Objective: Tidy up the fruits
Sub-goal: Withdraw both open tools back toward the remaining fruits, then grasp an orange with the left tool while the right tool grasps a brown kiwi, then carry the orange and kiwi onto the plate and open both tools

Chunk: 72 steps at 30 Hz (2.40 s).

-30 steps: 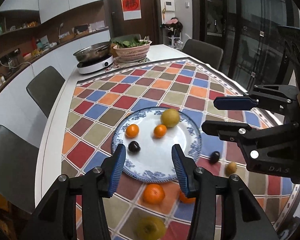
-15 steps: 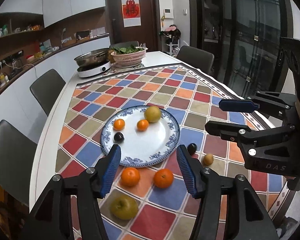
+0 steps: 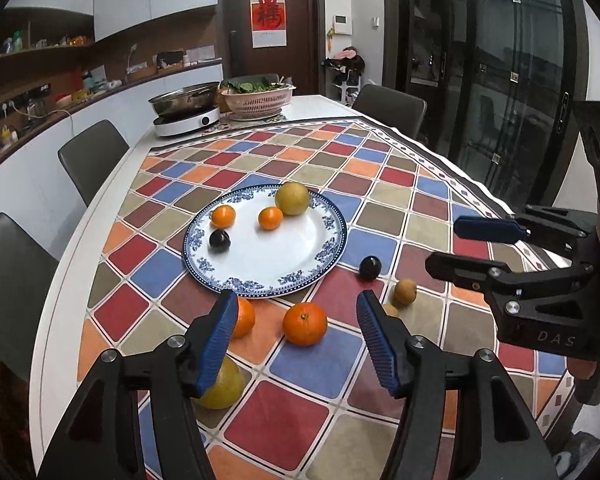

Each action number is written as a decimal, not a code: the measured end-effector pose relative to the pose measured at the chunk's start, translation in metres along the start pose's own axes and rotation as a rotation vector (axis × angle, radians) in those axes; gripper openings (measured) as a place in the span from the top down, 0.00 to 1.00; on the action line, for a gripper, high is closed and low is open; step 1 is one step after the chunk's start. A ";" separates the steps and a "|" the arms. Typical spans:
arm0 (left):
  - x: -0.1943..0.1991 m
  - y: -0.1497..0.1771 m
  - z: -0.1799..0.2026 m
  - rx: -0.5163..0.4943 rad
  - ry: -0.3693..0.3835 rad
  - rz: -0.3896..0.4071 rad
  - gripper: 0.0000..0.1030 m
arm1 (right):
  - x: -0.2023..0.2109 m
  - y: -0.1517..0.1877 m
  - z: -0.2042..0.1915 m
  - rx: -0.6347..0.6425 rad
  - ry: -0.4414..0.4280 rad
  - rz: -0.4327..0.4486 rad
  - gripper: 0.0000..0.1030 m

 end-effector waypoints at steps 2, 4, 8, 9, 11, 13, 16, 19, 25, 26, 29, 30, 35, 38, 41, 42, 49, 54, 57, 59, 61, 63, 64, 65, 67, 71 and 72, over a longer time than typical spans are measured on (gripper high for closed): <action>-0.003 0.004 0.002 -0.010 -0.004 0.001 0.40 | -0.003 0.007 0.002 -0.011 -0.001 -0.013 0.53; -0.008 0.008 0.003 -0.017 -0.003 -0.001 0.39 | -0.008 0.015 0.004 -0.024 -0.006 -0.034 0.53; -0.021 0.016 0.005 -0.016 0.009 -0.019 0.39 | -0.017 0.029 0.006 -0.051 -0.018 -0.068 0.53; -0.024 0.018 0.006 -0.016 0.015 -0.026 0.39 | -0.019 0.033 0.006 -0.054 -0.021 -0.076 0.53; -0.030 0.022 0.006 -0.015 0.021 -0.037 0.39 | -0.025 0.039 0.005 -0.055 -0.027 -0.097 0.53; -0.037 0.026 0.006 -0.008 0.029 -0.050 0.39 | -0.031 0.043 0.005 -0.061 -0.032 -0.115 0.53; -0.047 0.031 0.005 0.004 0.041 -0.070 0.39 | -0.041 0.048 0.006 -0.067 -0.036 -0.138 0.53; -0.056 0.035 0.005 0.009 0.052 -0.089 0.39 | -0.050 0.052 0.007 -0.074 -0.038 -0.160 0.53; -0.075 0.038 0.007 0.015 0.069 -0.124 0.40 | -0.066 0.059 0.011 -0.100 -0.044 -0.198 0.54; -0.077 0.038 0.007 0.018 0.070 -0.128 0.40 | -0.067 0.059 0.012 -0.104 -0.044 -0.202 0.54; -0.087 0.038 0.007 0.026 0.074 -0.149 0.40 | -0.072 0.060 0.013 -0.102 -0.042 -0.209 0.57; -0.090 0.039 0.007 0.027 0.073 -0.160 0.40 | -0.074 0.060 0.013 -0.103 -0.045 -0.213 0.58; -0.098 0.039 0.010 0.007 0.069 -0.180 0.44 | -0.081 0.061 0.012 -0.103 -0.050 -0.223 0.58; -0.103 0.038 0.009 -0.002 0.056 -0.194 0.45 | -0.084 0.061 0.011 -0.099 -0.056 -0.230 0.63; -0.106 0.037 0.009 -0.003 0.058 -0.200 0.46 | -0.087 0.061 0.011 -0.098 -0.053 -0.233 0.63; -0.107 0.036 0.009 -0.003 0.058 -0.204 0.48 | -0.088 0.062 0.011 -0.103 -0.058 -0.234 0.63; -0.109 0.034 0.011 0.001 0.080 -0.206 0.60 | -0.092 0.062 0.009 -0.097 -0.065 -0.241 0.70; -0.105 0.033 0.012 0.011 0.080 -0.200 0.61 | -0.089 0.061 0.009 -0.112 -0.073 -0.235 0.70; -0.096 0.029 0.011 0.016 0.079 -0.179 0.61 | -0.081 0.057 0.007 -0.108 -0.079 -0.215 0.70; -0.088 0.025 0.010 0.022 0.078 -0.159 0.61 | -0.075 0.053 0.004 -0.106 -0.087 -0.200 0.70; -0.077 0.020 0.007 0.030 0.074 -0.135 0.61 | -0.068 0.048 0.002 -0.105 -0.094 -0.181 0.70; -0.067 0.013 0.005 0.032 0.068 -0.110 0.61 | -0.061 0.043 0.000 -0.105 -0.100 -0.162 0.70; -0.063 0.011 0.004 0.031 0.064 -0.100 0.61 | -0.058 0.040 -0.001 -0.104 -0.104 -0.154 0.70; -0.059 0.008 0.003 0.030 0.060 -0.089 0.61 | -0.053 0.036 -0.002 -0.103 -0.108 -0.142 0.70; -0.051 0.000 0.000 0.028 0.056 -0.068 0.61 | -0.047 0.029 -0.004 -0.101 -0.113 -0.125 0.70; -0.041 -0.014 -0.007 0.023 0.053 -0.035 0.61 | -0.037 0.014 -0.006 -0.086 -0.115 -0.089 0.70; -0.039 -0.017 -0.009 0.022 0.052 -0.030 0.61 | -0.035 0.009 -0.007 -0.085 -0.117 -0.082 0.70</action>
Point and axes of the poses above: each gripper's, at about its wrist camera, not at the fingertips, and x roughly against the way its jaws point, z to its right, y to its underside, the point moved 7 cm from there along -x, roughly the way its jaws point, and after that the axes turned 13 degrees about -x, right-handed, at the moved point
